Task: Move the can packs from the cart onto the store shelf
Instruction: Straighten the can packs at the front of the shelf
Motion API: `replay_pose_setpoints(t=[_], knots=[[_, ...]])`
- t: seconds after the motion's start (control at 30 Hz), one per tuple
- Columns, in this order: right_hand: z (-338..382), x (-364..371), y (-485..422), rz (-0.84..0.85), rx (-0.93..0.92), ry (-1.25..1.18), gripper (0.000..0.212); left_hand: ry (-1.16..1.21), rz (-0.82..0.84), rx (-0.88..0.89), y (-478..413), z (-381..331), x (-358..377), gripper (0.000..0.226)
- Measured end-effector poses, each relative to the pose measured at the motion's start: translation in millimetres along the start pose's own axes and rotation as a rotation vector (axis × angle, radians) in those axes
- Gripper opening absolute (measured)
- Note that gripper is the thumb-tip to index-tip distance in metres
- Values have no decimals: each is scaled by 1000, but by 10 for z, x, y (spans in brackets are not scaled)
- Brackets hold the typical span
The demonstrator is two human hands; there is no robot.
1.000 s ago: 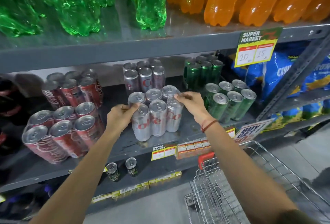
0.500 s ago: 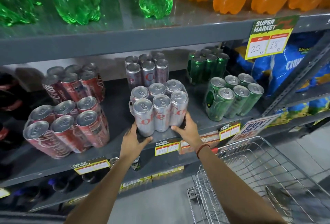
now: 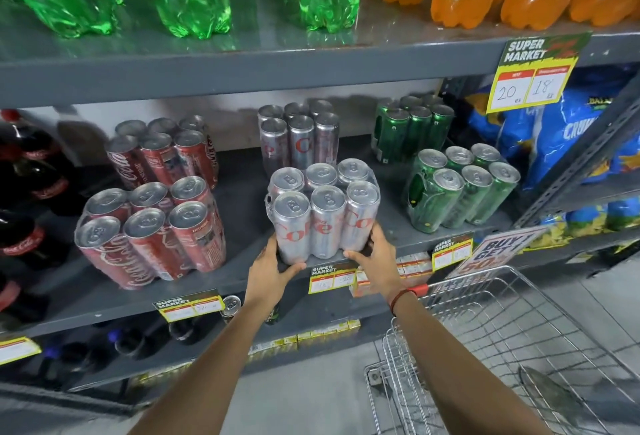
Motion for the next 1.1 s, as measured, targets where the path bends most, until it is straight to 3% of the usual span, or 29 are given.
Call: replay_pose_setpoints(t=[0.27, 0.43, 0.5, 0.6, 0.67, 0.77, 0.87, 0.93, 1.0, 1.1], knots=[[34, 46, 8, 14, 32, 72, 60, -57, 55, -37, -2, -72, -28, 71], [162, 149, 224, -172, 15, -20, 65, -10, 118, -21, 63, -129, -73, 93], [169, 275, 419, -308, 23, -49, 52, 94, 8, 8, 230, -63, -240, 84], [239, 653, 755, -449, -46, 43, 36, 272, -247, 27, 619, 242, -653, 51], [400, 996, 878, -382, -168, 83, 25, 261, -457, -3, 862, 541, -1019, 42], [670, 1511, 811, -92, -214, 127, 31, 159, -652, -146, 1037, 965, -1539, 62], [909, 1951, 632, 198, -158, 147, 64, 91, -502, -227, 922, 1227, -1879, 90], [1006, 2146, 508, 301, -109, 122, 82, 72, -325, -206, 764, 1304, -1990, 92], [1057, 2262, 412, 318, -99, 94, 87, 58, -193, -177, 648, 1355, -2029, 80], [1052, 2336, 359, 244, -96, 65, 78, 51, -157, -191, 590, 1412, -2043, 70]])
Point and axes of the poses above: each hand's wrist, its own y-axis away from the middle knuckle, its own x-axis out of the palm, z = x × y, the point moved 4 cm from there along -y, towards the middle knuckle, and after that the axes turned 7 degrees about z, right-handed, at the moved point
